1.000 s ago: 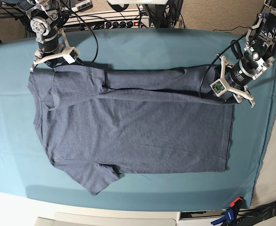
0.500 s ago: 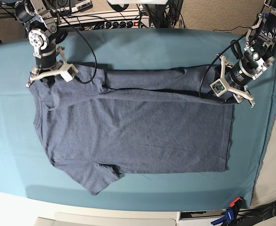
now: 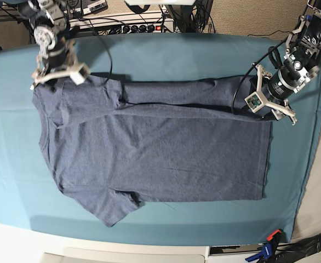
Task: Fold the T-shirt properly
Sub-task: 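Move the right gripper down onto the folded sleeve near the collar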
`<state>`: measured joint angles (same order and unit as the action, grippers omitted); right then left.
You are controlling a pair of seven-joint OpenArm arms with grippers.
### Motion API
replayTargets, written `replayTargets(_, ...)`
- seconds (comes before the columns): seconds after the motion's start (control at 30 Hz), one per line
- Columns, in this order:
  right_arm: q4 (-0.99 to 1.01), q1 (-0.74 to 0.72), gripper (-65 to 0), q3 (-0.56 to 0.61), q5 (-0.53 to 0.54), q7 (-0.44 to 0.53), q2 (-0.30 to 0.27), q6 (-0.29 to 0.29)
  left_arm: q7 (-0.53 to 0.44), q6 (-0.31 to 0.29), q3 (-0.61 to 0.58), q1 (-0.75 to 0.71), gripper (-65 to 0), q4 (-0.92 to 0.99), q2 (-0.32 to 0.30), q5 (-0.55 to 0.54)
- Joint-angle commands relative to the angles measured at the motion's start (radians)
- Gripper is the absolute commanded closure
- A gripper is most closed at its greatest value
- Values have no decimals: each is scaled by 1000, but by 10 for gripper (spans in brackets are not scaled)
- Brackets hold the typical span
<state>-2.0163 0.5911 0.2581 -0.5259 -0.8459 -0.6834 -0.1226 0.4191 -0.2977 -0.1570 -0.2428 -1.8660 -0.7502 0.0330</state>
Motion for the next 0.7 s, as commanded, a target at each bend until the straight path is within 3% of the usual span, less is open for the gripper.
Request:
replayTargets(0.0, -28, 21, -292, -9, -16, -8, -24, 14, -15, 12, 9, 10, -352, -14, -17, 0)
replayTargets(0.23, -31, 71, -292, -9, -12, 2, -25, 10, -24, 12, 9, 10, -352, -14, -17, 0)
replayTargets(0.4, -22, 71, -292, -9, 40, 11, -25, -27, -24, 12, 9, 11, -352, -14, -17, 0)
replayTargets(0.67, 48, 19, -292, -8, 39, 12, 15, -28, -25, 12, 9, 11, -352, -14, -17, 0)
